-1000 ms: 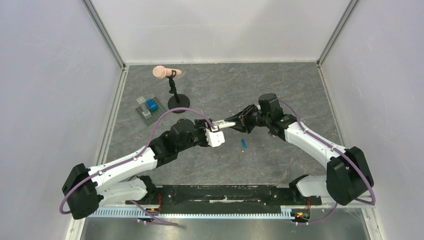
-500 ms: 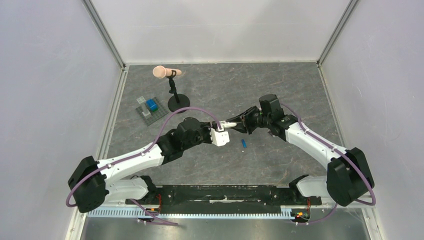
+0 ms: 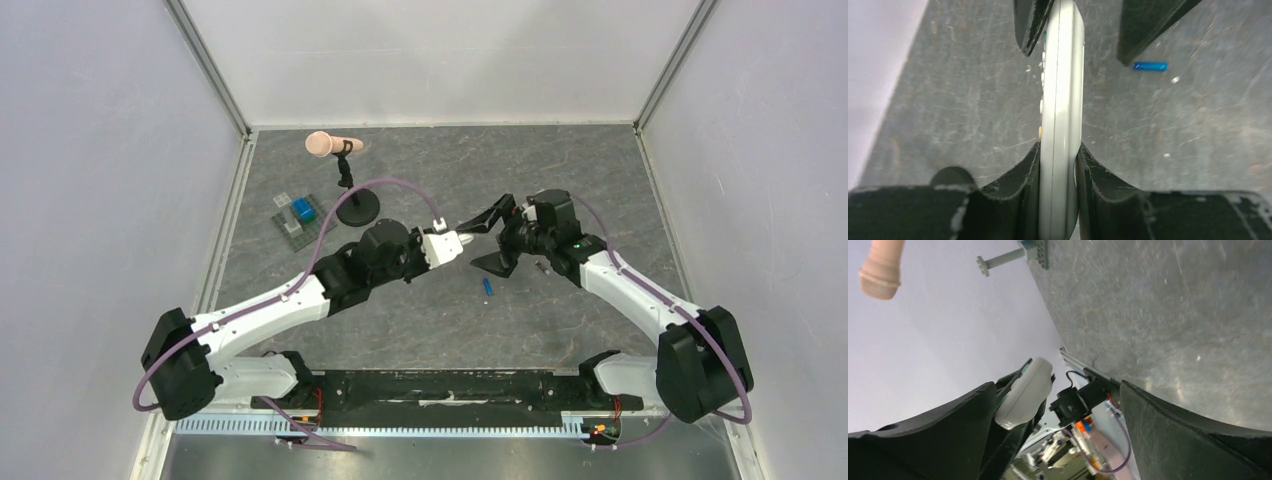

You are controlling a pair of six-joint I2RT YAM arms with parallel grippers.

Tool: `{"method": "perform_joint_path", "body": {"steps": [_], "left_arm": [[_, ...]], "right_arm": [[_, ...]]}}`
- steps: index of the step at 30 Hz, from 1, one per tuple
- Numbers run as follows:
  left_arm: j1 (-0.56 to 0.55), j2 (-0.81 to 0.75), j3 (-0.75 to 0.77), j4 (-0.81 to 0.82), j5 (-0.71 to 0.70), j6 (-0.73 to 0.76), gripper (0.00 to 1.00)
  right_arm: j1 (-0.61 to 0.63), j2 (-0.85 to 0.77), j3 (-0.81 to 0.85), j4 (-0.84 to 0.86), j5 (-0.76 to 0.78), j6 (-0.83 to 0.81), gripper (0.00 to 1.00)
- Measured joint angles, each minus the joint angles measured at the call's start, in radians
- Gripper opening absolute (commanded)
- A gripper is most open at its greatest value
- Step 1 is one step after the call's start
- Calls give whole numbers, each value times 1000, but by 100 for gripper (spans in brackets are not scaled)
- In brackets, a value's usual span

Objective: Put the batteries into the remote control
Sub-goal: Adjust the remote control.

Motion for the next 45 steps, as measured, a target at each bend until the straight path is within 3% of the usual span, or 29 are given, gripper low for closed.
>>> {"method": "perform_joint_path", "body": {"steps": [8, 11, 17, 23, 26, 32, 37, 39, 42, 44, 45], "left_arm": [[39, 72, 217, -212, 216, -407, 2], [56, 74, 224, -225, 343, -535, 2], [126, 73, 225, -220, 600, -711, 2], [193, 40, 225, -151, 777, -838, 2], [194, 19, 229, -114, 833, -877, 2], [194, 15, 234, -71, 870, -919, 2], [196, 15, 235, -47, 867, -938, 3], [198, 14, 235, -39, 859, -947, 12], [200, -6, 235, -25, 848, -959, 48], [195, -43, 226, -12, 787, -975, 74], [196, -66, 217, 13, 741, -986, 77]], "right_arm": [[-99, -89, 0, 129, -86, -404, 98], [-99, -148, 38, 177, -118, -572, 98], [-99, -190, 62, 319, -301, -735, 98], [-99, -221, 62, 301, -452, -885, 95], [-98, -245, 62, 295, -496, -921, 88], [-90, -246, 62, 290, -537, -932, 64], [-75, -232, 60, 336, -571, -870, 34], [-69, -225, 56, 384, -583, -821, 21], [-69, -216, 31, 507, -602, -717, 6], [-68, -210, 16, 599, -584, -620, 4], [-66, -206, 10, 637, -562, -581, 4]]}}
